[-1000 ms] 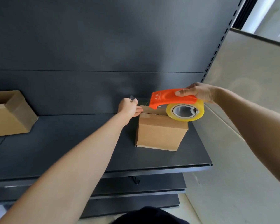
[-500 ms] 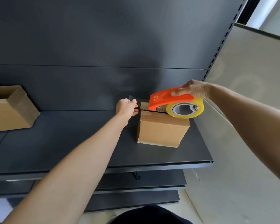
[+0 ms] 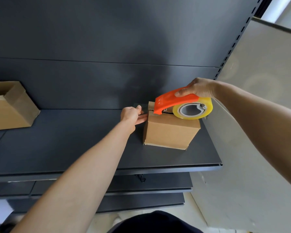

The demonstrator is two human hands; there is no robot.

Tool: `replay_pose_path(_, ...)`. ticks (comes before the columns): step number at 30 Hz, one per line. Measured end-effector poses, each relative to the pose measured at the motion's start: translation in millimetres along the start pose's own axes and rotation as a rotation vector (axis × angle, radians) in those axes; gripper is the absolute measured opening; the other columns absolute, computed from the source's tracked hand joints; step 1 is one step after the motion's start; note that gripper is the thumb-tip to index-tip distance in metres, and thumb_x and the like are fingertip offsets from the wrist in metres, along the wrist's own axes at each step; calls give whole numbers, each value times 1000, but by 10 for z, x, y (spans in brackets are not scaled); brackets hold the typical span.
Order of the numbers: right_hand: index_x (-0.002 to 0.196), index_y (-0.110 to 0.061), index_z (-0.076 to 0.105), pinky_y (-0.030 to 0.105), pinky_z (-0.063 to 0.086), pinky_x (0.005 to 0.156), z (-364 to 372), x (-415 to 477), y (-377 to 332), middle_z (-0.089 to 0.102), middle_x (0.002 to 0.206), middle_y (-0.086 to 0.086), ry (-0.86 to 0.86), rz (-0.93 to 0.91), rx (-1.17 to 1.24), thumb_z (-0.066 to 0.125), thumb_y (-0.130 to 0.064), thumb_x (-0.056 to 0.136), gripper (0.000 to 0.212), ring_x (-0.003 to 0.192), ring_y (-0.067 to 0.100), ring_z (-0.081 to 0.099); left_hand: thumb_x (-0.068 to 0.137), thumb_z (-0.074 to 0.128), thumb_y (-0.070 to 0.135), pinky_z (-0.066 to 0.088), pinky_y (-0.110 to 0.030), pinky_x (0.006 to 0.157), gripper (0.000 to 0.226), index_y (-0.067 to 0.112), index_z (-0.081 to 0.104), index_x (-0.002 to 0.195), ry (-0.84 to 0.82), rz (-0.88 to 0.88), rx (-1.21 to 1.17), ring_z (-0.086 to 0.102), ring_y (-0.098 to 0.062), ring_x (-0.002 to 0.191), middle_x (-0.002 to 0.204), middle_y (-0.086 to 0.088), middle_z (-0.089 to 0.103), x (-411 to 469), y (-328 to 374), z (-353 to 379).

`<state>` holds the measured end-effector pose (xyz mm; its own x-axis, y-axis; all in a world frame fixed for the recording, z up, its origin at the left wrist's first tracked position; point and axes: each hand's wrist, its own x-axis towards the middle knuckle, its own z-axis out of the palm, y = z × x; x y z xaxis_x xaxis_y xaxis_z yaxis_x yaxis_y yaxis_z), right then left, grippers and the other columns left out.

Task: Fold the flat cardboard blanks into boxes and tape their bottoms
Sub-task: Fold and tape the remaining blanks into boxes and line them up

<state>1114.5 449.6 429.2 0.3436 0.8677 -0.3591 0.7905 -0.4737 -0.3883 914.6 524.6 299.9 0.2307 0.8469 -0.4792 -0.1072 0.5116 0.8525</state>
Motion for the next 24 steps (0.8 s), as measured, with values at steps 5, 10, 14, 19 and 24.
replay_pose_path(5,97,-16,67,36,46,86,18,18,-36,69,99,6,6,9,-24,64,-68,71,58,90,24,63,96,53,6,57,-32,61,7,2,51,101,-3,-49,-11,69,-26,75,94,-14,63,23,-13,-7)
replay_pose_path(10,97,-16,66,35,46,84,16,26,-46,68,98,6,6,9,-24,64,-67,72,57,89,24,63,95,56,14,57,-32,61,16,2,55,106,-16,-60,111,69,-25,73,92,-8,62,84,-78,-13)
replay_pose_path(14,98,-13,67,36,48,85,27,20,-41,69,98,7,4,-2,-7,65,-66,72,58,88,24,64,91,63,22,57,-32,61,20,4,60,97,-61,-82,240,67,-26,78,90,-6,64,90,-133,-24)
replay_pose_path(19,97,-11,68,36,49,85,46,3,-29,70,96,8,0,-19,28,66,-63,73,57,86,23,65,88,66,31,56,-34,63,30,4,64,102,-131,-169,314,67,-29,86,99,-10,69,95,-143,-39)
replay_pose_path(24,93,-11,67,38,49,84,57,13,-26,69,95,9,24,-15,28,66,-62,73,55,84,23,64,89,62,37,57,-38,65,34,7,63,104,-158,-239,406,65,-30,81,97,-11,62,67,-67,-41)
